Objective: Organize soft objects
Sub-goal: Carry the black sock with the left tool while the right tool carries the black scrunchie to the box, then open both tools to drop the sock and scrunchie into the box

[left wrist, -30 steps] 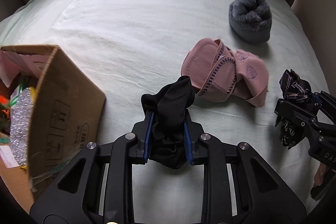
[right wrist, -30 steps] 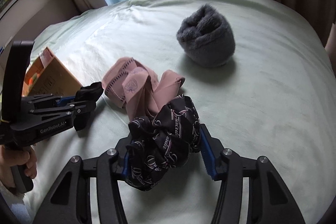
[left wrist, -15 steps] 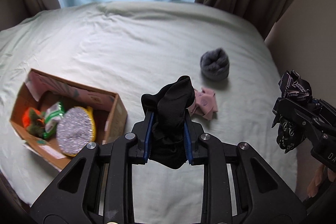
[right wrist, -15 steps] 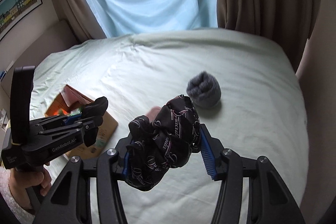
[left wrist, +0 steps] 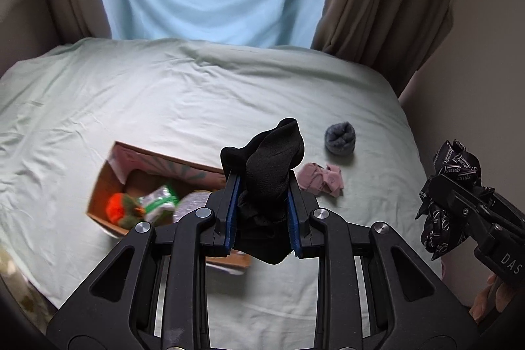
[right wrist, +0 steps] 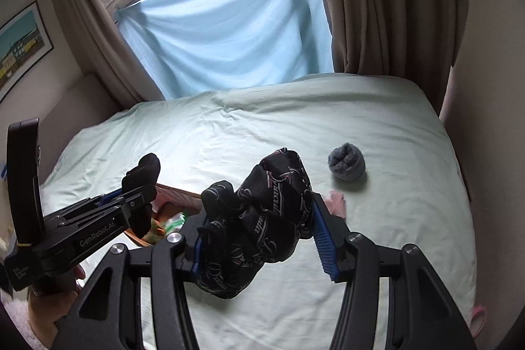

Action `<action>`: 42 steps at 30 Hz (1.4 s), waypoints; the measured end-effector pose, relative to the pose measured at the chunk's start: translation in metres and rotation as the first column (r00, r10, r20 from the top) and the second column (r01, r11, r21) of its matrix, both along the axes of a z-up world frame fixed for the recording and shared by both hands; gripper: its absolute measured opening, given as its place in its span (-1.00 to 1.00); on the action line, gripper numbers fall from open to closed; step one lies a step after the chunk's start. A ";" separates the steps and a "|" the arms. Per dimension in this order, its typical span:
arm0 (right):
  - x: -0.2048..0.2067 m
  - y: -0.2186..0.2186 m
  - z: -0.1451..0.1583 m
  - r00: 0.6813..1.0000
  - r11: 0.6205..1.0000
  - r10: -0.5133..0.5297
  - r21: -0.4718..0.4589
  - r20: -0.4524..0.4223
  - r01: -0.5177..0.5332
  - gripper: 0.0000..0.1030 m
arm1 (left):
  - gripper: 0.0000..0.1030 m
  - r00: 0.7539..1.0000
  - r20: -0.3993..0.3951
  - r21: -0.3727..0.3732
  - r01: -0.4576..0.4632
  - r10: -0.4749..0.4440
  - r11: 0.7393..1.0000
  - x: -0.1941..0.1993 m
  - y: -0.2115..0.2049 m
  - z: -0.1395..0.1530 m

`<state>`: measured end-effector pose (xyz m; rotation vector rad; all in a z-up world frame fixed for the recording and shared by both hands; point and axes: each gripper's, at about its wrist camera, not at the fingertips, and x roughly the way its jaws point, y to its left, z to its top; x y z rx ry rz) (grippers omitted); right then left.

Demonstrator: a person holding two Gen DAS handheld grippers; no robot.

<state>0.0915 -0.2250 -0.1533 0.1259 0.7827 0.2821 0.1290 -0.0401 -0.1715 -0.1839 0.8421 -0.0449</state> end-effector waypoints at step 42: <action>0.138 0.264 -0.165 0.882 1.000 0.009 0.019 -0.471 0.000 -0.03 | -0.57 0.933 -0.355 0.039 0.073 -0.054 0.997 0.104 0.249 -0.166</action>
